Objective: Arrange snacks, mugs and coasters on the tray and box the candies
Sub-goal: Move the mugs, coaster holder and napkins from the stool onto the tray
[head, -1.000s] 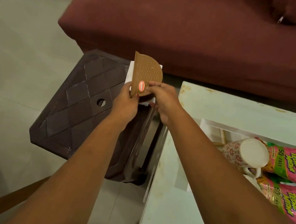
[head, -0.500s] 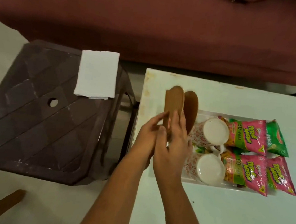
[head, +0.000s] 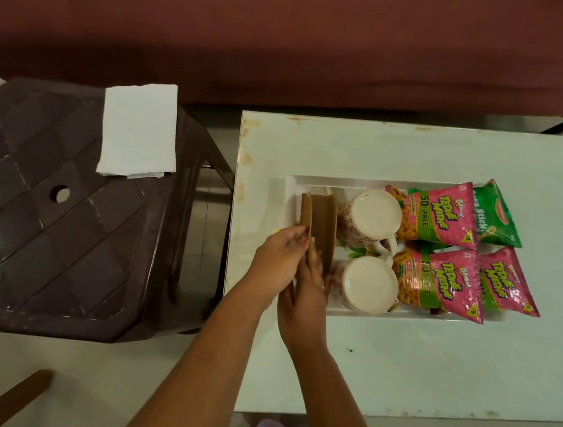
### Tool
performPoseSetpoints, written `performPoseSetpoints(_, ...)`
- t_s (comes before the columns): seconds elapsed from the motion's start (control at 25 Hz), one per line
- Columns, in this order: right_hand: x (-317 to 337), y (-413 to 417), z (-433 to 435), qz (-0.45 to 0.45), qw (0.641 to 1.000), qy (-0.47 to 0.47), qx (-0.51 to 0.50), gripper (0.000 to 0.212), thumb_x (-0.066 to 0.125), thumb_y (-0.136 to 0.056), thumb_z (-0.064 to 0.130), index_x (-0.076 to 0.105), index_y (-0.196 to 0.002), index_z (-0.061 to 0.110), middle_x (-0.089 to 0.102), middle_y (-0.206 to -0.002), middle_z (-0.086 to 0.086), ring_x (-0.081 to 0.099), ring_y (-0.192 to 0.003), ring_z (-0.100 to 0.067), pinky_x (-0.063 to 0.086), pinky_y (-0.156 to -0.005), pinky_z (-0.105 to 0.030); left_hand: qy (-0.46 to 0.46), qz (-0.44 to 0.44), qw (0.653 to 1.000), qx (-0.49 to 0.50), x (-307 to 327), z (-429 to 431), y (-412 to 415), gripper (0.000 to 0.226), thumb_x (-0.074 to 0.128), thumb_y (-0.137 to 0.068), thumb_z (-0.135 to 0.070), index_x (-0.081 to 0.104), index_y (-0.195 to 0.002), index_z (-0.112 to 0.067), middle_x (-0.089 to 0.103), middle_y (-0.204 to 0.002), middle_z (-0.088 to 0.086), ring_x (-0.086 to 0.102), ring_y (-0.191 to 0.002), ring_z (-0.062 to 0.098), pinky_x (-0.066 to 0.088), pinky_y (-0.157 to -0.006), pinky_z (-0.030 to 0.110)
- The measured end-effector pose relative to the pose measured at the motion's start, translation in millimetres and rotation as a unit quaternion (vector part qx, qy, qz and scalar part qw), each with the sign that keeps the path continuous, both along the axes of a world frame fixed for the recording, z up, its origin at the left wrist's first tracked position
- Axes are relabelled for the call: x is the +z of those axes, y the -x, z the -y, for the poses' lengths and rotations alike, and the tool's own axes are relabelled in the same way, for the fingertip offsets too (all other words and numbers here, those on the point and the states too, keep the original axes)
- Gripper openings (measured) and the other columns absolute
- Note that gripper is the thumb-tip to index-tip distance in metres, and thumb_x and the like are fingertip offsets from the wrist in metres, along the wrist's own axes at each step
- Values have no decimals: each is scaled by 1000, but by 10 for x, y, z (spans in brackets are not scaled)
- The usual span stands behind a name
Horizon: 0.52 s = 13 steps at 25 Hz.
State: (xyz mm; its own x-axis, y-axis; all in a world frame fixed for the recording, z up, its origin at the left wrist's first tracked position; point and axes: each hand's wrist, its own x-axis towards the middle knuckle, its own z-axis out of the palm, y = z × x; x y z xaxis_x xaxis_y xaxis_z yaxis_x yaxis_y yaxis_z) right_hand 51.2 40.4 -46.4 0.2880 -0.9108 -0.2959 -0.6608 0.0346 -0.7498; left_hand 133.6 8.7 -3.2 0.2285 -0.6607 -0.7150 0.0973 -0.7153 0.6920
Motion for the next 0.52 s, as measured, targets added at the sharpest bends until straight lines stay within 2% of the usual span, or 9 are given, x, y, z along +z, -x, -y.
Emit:
performPoseSetpoints(0.08,11,42,15,-9,1000,13,-9,49,45,-92,8,36,-140,11,36,-149,-7,29,-139,-24,29,-113,-46,-10,15,1000,-2,10,6,60,39,45,-97,-26,47,-135,-29,53,-136,-4,51,-116,13,39,-95,25)
performPoseSetpoints(0.16,54,53,48,-32,999,27,-31,47,49,-90,3,43,-136,10,40,-147,-8,31,-139,-23,27,-115,-39,-20,13,1000,-8,39,-13,95,39,44,-97,-27,46,-135,-29,52,-137,-3,50,-123,19,40,-97,29)
performPoseSetpoints(0.24,142,23,62,-93,991,75,-56,43,56,-87,2,53,-129,12,46,-143,-6,36,-136,-22,27,-112,-29,-9,8,1000,8,80,-44,77,34,44,-97,-28,49,-130,-30,55,-131,-6,54,-118,17,42,-92,27)
performPoseSetpoints(0.32,261,-68,61,-120,980,137,-78,32,58,-84,3,63,-114,12,60,-128,-4,50,-121,-25,41,-99,-31,18,21,998,57,159,-71,-14,25,45,-96,-29,53,-118,-37,57,-114,-11,56,-103,9,44,-80,21)
performPoseSetpoints(0.4,408,-204,76,-97,981,149,-82,26,53,-83,2,65,-103,14,65,-114,-1,54,-108,-24,43,-87,-29,47,61,990,115,250,-122,-198,19,50,-94,-28,53,-108,-41,55,-105,-15,55,-99,7,45,-79,22)
performPoseSetpoints(0.44,472,-290,108,-75,985,133,-79,27,51,-84,3,66,-101,16,65,-112,0,54,-107,-21,39,-84,-24,63,81,984,148,290,-155,-320,19,52,-93,-26,55,-106,-40,57,-104,-16,56,-99,7,46,-80,24)
performPoseSetpoints(0.52,576,-507,208,-22,993,93,-63,28,48,-86,5,65,-101,20,64,-112,3,52,-107,-16,36,-83,-19,96,111,964,223,377,-242,-628,19,55,-90,-22,59,-100,-38,63,-102,-17,58,-93,2,46,-73,22)
